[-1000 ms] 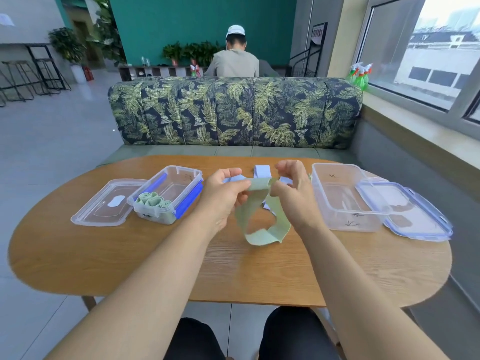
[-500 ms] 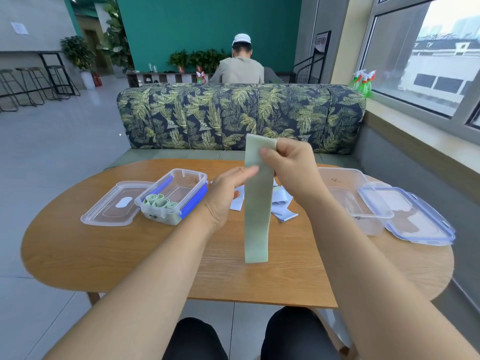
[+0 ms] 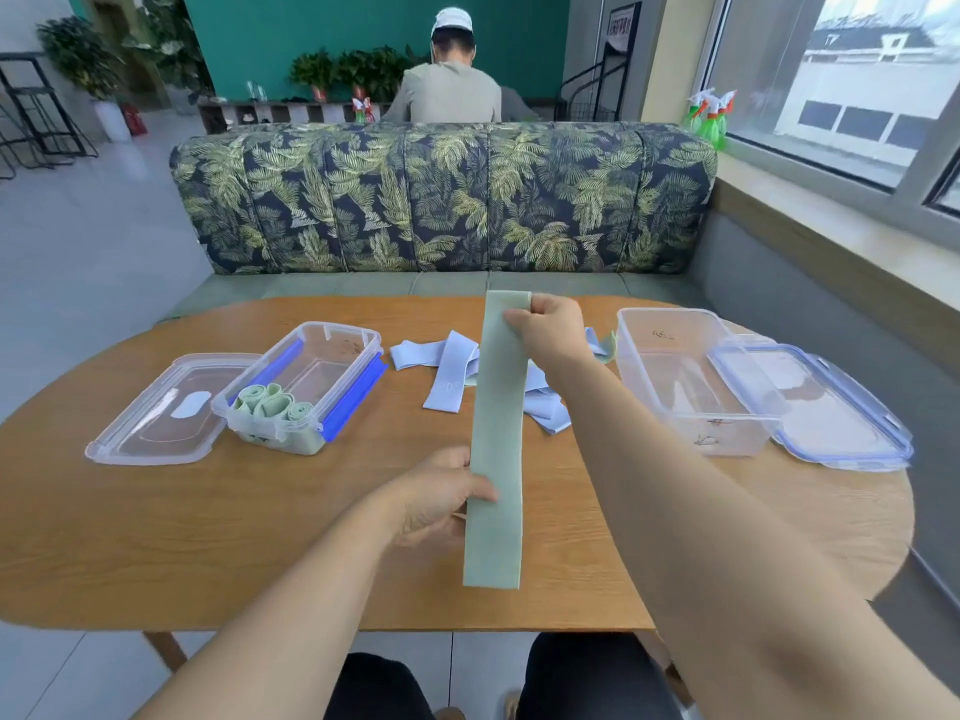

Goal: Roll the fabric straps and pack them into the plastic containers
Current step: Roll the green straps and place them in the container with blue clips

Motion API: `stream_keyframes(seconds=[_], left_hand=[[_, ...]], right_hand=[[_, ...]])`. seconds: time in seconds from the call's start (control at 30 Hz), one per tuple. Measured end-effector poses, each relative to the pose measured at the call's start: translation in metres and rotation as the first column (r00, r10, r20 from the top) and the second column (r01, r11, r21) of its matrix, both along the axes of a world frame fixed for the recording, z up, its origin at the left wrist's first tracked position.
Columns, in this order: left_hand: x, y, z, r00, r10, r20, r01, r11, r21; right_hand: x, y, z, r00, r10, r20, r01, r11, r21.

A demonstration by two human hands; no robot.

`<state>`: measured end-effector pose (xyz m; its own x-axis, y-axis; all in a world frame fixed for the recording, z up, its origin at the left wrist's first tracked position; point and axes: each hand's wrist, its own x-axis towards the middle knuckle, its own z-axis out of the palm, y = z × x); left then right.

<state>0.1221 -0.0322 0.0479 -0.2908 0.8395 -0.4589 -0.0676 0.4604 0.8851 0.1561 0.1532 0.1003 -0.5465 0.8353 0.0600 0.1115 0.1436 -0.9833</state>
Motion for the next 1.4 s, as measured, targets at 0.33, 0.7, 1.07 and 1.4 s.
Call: stream_keyframes(seconds=[0.33,0.7,1.07,1.4], left_hand=[[-0.034,0.023,-0.042,0.745,-0.162,-0.647,0.028,0.977,-0.213],[-0.034,0.016,-0.049,0.788,-0.075,-0.611,-0.011,0.991,-0.136],[0.008,-0.034,-0.068,0.760,0.279,-0.587,-0.174,0.958,0.230],[0.028,-0.049,-0.072,0.709,0.201,-0.676,-0.057,0.972,0.229]], right_hand=[[-0.046,0.032,-0.054,0.987,0.056,0.152,-0.028,0.983,-0.181],[0.004,0.004,-0.061,0.976,-0.013,0.217,0.012,1.000,0.008],[0.116,-0.111,-0.108,0.987,-0.037,0.157,0.017,0.991,0.131],[0.122,-0.130,-0.136,0.941,0.045,0.334,-0.177,0.910,0.376]])
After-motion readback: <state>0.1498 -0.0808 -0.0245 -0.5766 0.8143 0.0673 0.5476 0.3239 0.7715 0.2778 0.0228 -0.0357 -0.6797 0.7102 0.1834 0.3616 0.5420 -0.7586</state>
